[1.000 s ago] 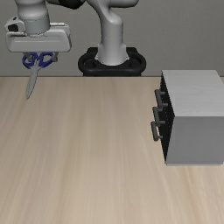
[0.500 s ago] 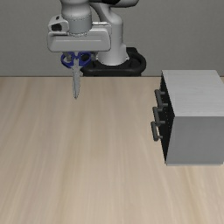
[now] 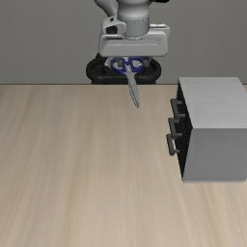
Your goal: Pick up the scissors and place it on the top of the cabinet
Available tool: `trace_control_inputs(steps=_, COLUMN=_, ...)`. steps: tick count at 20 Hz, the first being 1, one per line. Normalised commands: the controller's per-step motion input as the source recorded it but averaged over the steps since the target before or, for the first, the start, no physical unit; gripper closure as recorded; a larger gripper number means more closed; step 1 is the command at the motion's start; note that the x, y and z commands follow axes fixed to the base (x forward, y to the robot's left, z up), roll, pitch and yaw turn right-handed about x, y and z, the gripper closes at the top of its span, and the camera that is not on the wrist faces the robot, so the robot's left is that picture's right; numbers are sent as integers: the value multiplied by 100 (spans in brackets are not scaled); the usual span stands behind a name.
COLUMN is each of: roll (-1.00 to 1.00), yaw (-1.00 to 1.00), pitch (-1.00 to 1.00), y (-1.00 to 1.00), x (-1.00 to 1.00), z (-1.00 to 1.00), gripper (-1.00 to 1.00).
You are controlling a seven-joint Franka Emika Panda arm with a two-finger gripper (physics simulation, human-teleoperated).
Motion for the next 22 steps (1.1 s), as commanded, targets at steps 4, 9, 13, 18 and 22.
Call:
trace_control_inputs(steps=4, roll=0, yaw=0, pitch=0, y=100, x=0, z=0, gripper=100)
trace_control_inputs(steps=9, roll=0, yaw=0, pitch=0, y=100, x=0, z=0, gripper=100)
trace_control_inputs(steps=13, roll=0, yaw=0, pitch=0, y=100, x=0, z=0, gripper=100)
trace_control_inputs(steps=18, roll=0, yaw=0, pitch=0, y=60, x=40, z=0, gripper=100)
trace_control_inputs(steps=22, roll=0, yaw=0, pitch=0, y=0, x=25, z=0, gripper=-100)
